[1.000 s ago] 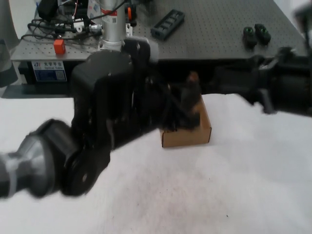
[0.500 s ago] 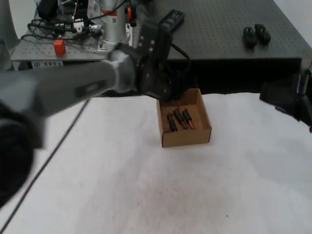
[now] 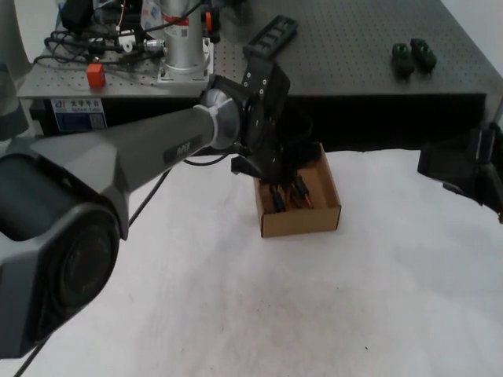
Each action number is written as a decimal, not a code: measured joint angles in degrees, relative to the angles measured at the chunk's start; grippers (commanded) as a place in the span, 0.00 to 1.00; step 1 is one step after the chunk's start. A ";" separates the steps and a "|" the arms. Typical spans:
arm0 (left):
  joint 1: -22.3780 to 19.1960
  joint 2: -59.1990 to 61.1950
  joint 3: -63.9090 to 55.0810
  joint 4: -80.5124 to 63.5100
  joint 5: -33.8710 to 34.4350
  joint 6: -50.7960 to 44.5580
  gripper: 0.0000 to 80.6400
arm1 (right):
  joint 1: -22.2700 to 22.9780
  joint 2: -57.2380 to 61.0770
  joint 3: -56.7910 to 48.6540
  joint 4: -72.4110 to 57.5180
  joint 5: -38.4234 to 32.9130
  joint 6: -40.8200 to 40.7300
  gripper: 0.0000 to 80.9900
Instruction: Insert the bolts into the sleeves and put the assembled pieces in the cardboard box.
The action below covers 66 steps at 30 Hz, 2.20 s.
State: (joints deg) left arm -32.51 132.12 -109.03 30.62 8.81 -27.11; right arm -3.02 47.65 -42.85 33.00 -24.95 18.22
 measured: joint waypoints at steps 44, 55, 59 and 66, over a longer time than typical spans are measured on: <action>0.00 -118.35 93.44 -4.33 -10.67 10.99 0.01 | 1.68 -24.76 34.25 -13.44 3.67 -7.76 0.02; 0.00 -123.55 100.28 -3.10 -10.67 10.99 0.01 | 1.68 -24.76 38.90 -10.91 4.27 -7.76 0.02; 0.00 -123.55 102.06 -1.35 -10.67 10.99 0.01 | 1.68 -24.76 39.03 -9.79 4.14 -7.76 0.02; 0.00 -123.55 102.15 -0.39 -10.67 10.99 0.01 | 1.68 -24.76 39.03 -10.47 4.03 -7.76 0.02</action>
State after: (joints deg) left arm -32.51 8.57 -6.89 30.23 -1.86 -16.12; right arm -1.34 22.89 -3.82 22.53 -20.92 10.45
